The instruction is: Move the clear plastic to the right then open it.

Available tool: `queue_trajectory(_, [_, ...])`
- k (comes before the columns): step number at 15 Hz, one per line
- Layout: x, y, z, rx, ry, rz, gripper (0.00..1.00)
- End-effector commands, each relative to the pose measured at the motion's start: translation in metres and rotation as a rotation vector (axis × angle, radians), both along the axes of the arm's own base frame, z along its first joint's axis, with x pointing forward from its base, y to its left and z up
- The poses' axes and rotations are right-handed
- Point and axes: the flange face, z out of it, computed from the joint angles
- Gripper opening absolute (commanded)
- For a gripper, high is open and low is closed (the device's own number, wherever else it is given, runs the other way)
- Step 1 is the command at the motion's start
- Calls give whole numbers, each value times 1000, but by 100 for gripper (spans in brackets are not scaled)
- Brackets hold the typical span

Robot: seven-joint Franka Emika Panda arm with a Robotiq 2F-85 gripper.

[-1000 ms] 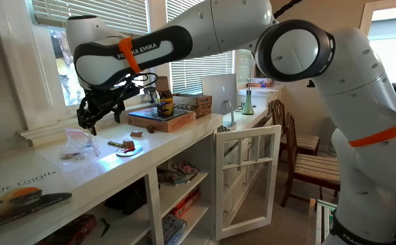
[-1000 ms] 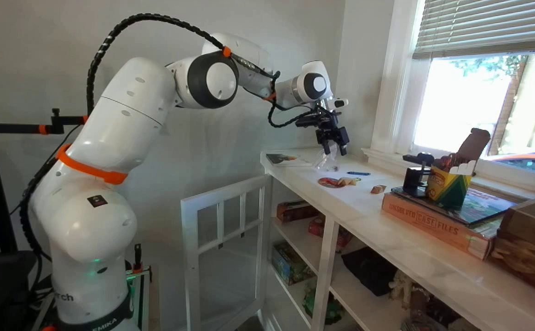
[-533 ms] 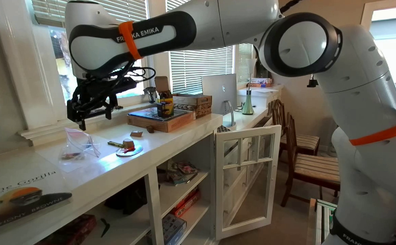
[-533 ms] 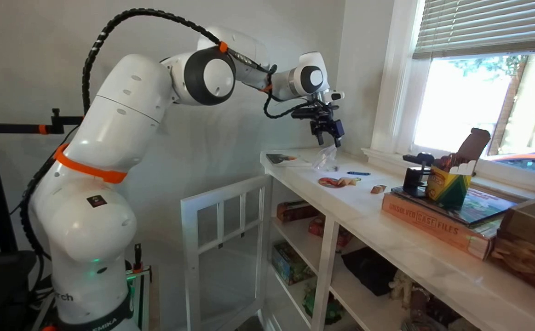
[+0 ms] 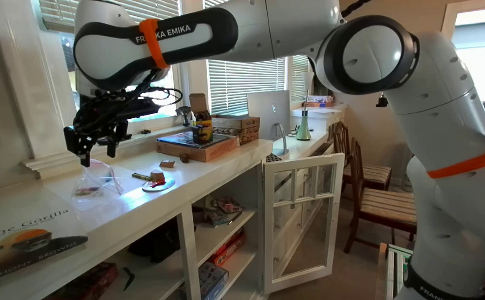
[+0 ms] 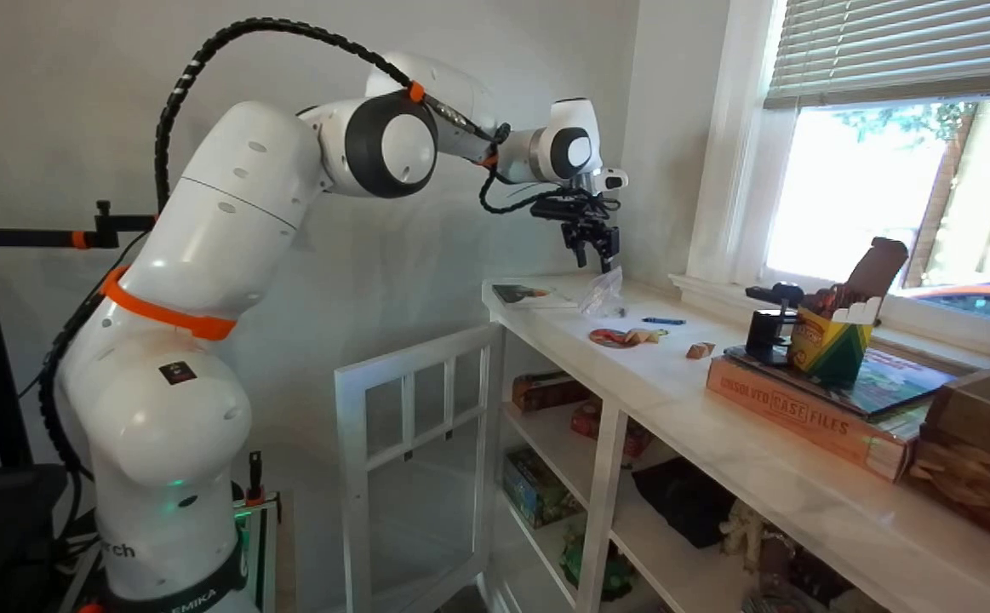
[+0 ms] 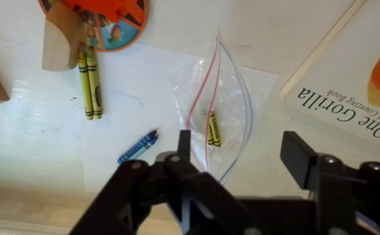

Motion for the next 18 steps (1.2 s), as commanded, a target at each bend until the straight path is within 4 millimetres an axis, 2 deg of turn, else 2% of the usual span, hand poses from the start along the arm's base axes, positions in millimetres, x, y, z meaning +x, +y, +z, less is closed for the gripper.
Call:
queue_trajectory(1, [3, 3, -9, 29, 0, 48, 40])
queue_trajectory(6, [6, 2, -17, 26, -2, 72, 2])
queue_trajectory(18, [12, -10, -29, 9, 12, 80, 0])
